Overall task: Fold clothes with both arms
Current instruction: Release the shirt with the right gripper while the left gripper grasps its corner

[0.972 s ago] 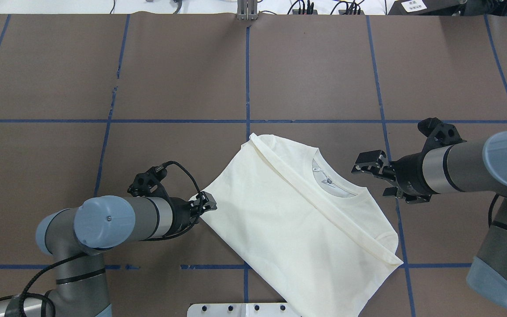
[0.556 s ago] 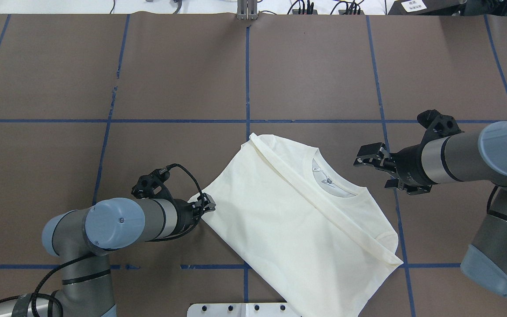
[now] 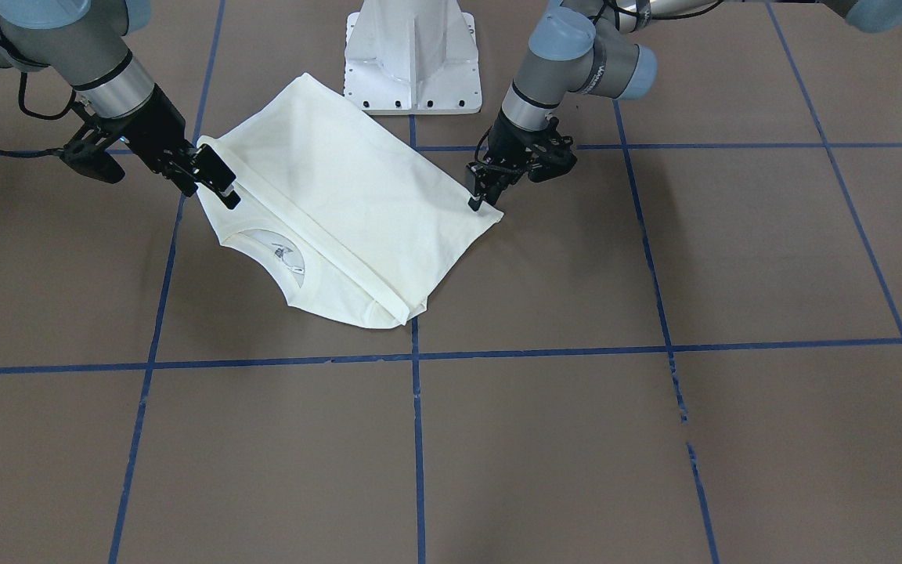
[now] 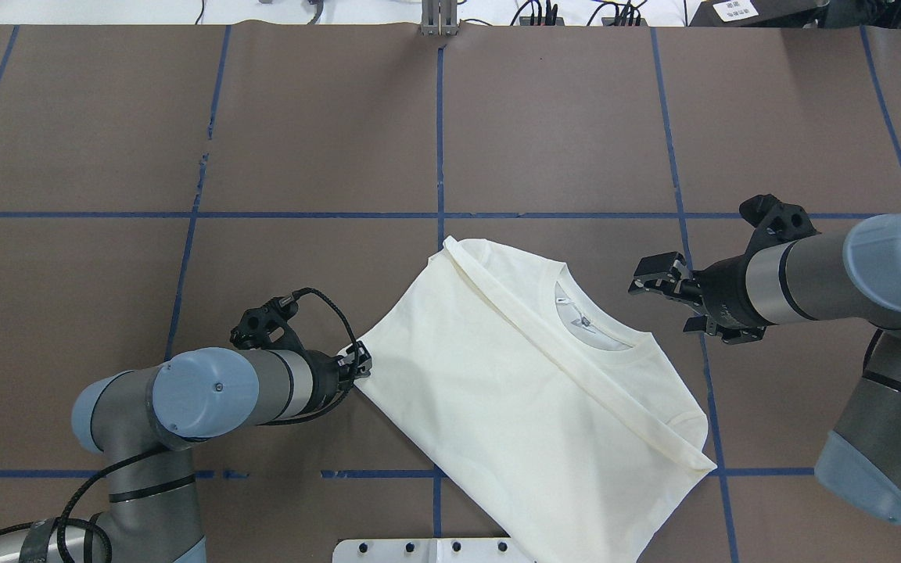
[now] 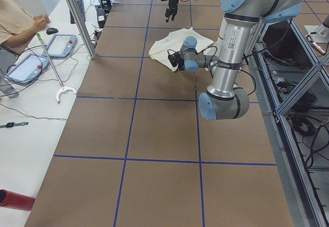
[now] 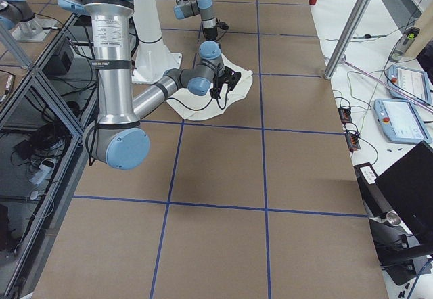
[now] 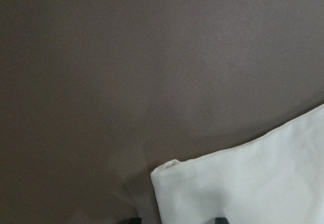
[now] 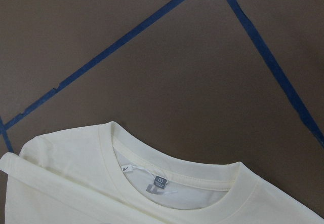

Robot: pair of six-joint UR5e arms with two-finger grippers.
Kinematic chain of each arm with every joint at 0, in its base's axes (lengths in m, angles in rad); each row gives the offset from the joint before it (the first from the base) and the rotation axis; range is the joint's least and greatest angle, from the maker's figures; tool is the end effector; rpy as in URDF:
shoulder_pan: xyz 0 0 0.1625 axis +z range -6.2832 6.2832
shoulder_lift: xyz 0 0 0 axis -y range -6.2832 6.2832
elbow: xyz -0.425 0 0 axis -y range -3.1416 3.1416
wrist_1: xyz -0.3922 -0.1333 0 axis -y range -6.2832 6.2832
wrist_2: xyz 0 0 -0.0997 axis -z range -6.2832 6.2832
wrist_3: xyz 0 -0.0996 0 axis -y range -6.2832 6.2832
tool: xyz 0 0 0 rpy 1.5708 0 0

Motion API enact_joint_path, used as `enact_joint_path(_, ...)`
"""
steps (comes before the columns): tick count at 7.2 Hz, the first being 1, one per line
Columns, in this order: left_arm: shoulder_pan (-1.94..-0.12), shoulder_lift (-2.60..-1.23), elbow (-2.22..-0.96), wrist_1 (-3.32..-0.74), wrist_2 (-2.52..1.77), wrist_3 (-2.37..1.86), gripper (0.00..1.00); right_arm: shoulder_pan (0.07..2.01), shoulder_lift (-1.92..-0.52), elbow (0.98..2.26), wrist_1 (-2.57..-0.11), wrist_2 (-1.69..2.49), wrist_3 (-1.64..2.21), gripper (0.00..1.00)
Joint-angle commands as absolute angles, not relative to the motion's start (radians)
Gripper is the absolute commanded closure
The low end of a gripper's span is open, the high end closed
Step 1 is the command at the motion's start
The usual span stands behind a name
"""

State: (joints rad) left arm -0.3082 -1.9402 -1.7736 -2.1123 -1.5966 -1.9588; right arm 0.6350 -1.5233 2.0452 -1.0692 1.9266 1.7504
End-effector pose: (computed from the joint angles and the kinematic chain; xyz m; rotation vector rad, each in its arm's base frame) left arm 0.5478 -0.3116 0.3009 -0.0687 1.1316 -0.6073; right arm -0.3374 -0.3711 0.3549 -0.0883 -1.0731 0.5540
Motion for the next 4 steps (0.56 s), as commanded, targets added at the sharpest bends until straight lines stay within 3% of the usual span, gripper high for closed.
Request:
enact_joint_path(1,-0.324,-1.947,-1.785,-2.112,-1.595,-1.959,1.0,0.635,-1.525,2.045,-1.071,1.925,1.752,0.0)
enact_joint_path(4,-0.424,-1.939,-1.772,-2.112,-1.595,-1.866,1.0,0.635,-1.526,2.045,-1.069,1.924,1.75,0.0)
